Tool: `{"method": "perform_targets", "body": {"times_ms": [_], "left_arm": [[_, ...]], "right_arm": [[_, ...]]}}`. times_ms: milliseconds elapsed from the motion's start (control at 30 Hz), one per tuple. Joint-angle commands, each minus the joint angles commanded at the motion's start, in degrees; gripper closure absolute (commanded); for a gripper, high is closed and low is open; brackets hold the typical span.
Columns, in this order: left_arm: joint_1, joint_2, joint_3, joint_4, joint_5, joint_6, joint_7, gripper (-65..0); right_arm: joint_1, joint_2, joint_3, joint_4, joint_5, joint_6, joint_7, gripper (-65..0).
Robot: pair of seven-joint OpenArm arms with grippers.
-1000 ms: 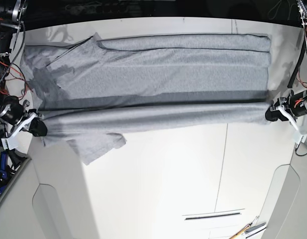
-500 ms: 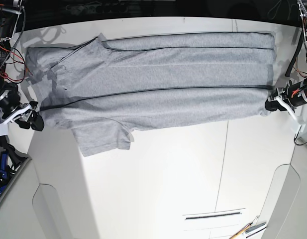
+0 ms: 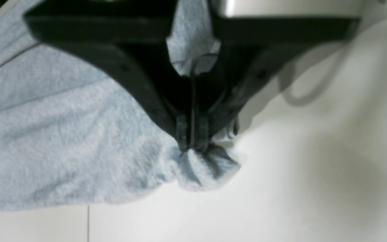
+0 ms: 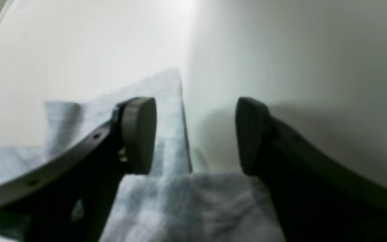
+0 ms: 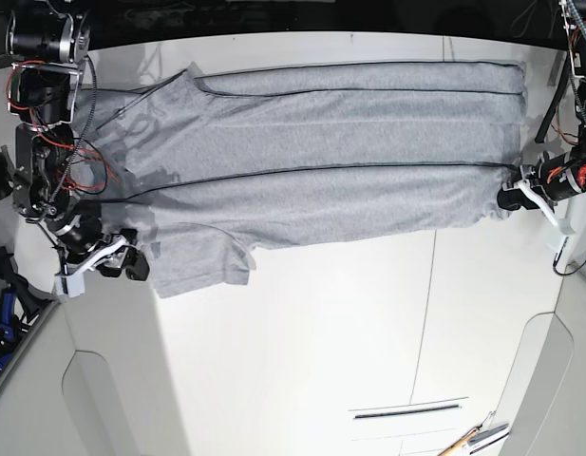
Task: Fold the T-shirt properly
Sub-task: 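Lift the hem and fold it over toward the folded shoulder edge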
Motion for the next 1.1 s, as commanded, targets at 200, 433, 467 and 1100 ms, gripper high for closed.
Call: {"method": "perform_targets", "body": {"times_ms": [200, 433, 467, 1100], "left_arm": [[0.02, 0.00, 0.00, 0.00, -0.04, 0.00, 0.02, 0.0], [0.17, 0.00, 0.00, 0.00, 0.17, 0.00, 0.00, 0.0], [0.33, 0.00, 0.00, 0.00, 0.17, 0.00, 0.00, 0.0], [8.22, -5.77, -0.09, 16.83, -5.20, 0.00, 3.61, 0.0]], "right_arm": [[0.07, -0.83, -8.48, -0.44, 0.00, 0.63, -0.04, -36.8], [0.07, -2.08, -10.05, -0.37, -0.02, 1.09, -0.24, -13.7], [0.07, -2.05, -10.05, -0.37, -0.02, 1.07, -0.24, -5.0], [-12.15, 1.16, 4.74, 31.47, 16.15, 2.60, -21.77, 0.0]]}}
